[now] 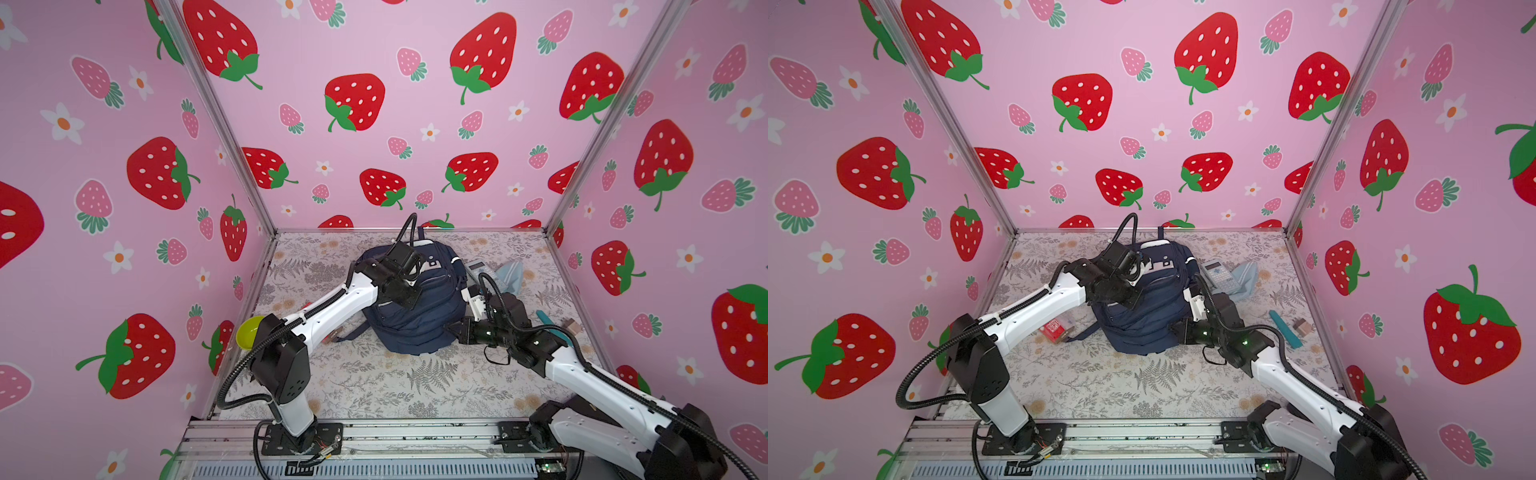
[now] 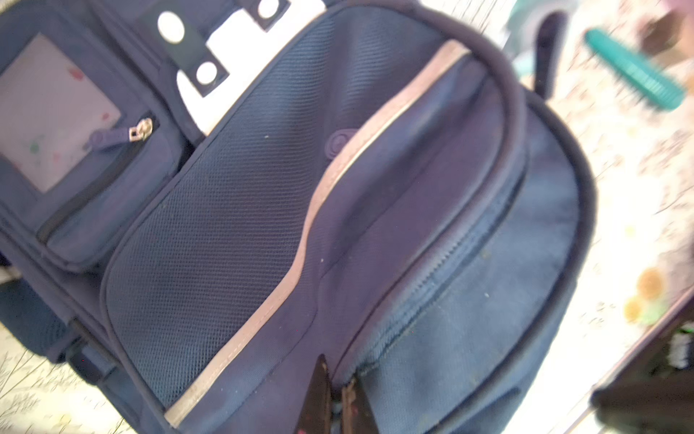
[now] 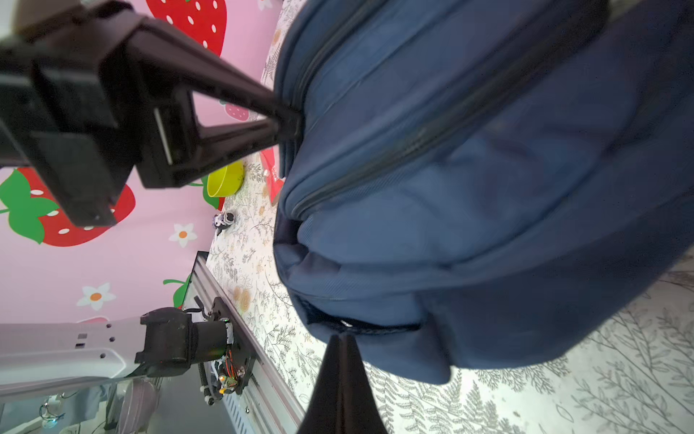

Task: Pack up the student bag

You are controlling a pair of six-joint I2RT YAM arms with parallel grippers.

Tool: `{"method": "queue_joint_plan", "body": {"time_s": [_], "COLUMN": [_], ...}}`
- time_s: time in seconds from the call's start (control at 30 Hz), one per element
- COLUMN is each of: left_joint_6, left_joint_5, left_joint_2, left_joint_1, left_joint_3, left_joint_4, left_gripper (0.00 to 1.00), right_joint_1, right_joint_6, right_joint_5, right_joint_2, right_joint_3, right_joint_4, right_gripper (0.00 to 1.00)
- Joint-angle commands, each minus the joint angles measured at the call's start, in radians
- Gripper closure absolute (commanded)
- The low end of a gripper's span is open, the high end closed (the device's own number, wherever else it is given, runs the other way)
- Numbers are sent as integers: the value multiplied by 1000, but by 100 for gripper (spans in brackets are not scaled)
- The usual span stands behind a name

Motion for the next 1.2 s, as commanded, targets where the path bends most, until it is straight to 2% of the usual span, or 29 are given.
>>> {"method": "queue_joint_plan", "body": {"time_s": [0.0,0.13,0.17,0.2,0.3,0.37,0.43,0.47,0.53,0.57,0.63,0.77,0.9,1.03,1.17], "left_joint_6": [-18,34,43,49,52,49,48,51,58,63,70,70,70,68,64], "left_joint_5": [36,15,15,19,36,94,123,135,155,164,173,189,207,210,213], "left_joint_2": [-11,-77,-98,-118,-160,-177,-182,-180,-177,-181,-191,-202,-196,-199,-202], "left_joint_1": [5,15,24,33,66,86,99,106,115,118,121,124,124,123,125], "left_joint_3": [25,-88,-115,-141,-203,-235,-251,-251,-253,-256,-269,-293,-297,-302,-303], "left_joint_4": [20,5,5,4,20,43,59,60,58,59,68,86,91,99,103], "left_gripper": [100,100,100,100,100,100,100,100,100,100,100,100,100,100,100], "right_joint_1": [0,0,-1,-1,-2,-8,-29,-47,-107,-153,-216,-289,-290,-291,-290], "right_joint_6": [-26,-88,-104,-125,-197,-274,-345,-376,-403,-415,-411,-362,-316,-291,-292], "right_joint_5": [128,214,244,266,314,301,295,254,92,-27,-183,-365,-374,-373,-351], "right_joint_2": [-71,-146,-152,-152,-130,-104,-39,-2,78,125,201,306,326,342,344], "right_joint_3": [17,51,60,69,80,65,67,82,115,131,136,114,124,141,118], "right_joint_4": [-95,-127,-124,-117,-57,16,48,50,47,51,93,238,294,273,275], "right_gripper": [87,52,40,35,28,16,16,17,24,31,34,37,38,38,43]}}
